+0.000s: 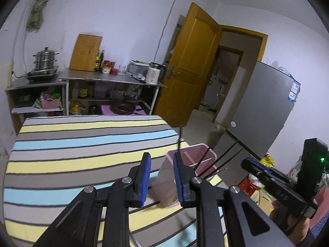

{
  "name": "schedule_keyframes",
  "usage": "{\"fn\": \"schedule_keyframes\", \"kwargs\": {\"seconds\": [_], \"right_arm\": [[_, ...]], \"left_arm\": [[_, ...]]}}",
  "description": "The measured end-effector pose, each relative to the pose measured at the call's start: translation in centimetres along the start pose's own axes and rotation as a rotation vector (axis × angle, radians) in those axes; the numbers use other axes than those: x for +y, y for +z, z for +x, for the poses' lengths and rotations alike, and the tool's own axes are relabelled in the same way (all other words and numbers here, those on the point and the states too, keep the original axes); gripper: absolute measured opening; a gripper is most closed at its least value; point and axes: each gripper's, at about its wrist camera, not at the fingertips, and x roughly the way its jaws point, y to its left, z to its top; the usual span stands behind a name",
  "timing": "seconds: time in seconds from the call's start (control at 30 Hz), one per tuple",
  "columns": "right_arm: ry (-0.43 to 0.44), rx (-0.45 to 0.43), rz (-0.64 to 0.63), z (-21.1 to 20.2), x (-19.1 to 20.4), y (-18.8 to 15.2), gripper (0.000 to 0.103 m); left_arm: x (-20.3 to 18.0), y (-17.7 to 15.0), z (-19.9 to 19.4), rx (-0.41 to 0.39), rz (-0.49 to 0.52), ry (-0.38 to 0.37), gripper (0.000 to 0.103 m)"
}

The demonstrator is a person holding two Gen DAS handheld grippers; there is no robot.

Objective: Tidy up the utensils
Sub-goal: 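Open the right tool over the holder while the left tool releases its chopstick, then move both open tools down to the wooden and black chopsticks on the table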

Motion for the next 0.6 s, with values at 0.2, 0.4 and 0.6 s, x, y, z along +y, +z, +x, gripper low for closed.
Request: {"fn": "schedule_keyframes", "kwargs": {"seconds": [0.2, 0.4, 0.6], "right_arm": [[0.054, 0.037, -0.018, -0.1, 1.6, -1.7, 0.021], [0.091, 0.096, -0.043, 0.5, 3.0, -3.9, 0.021], [0.112, 0.155, -0.069, 1.8, 4.0, -6.0, 0.021]], "left_arm": [[2.1, -3.2, -0.7, 0.051, -0.04, 0.049, 0.022], [4.3, -6.6, 0.2, 0.125, -0.092, 0.099, 0.022], [6.3, -9.5, 1.9, 0.197, -0.14, 0.132, 0.022]]}}
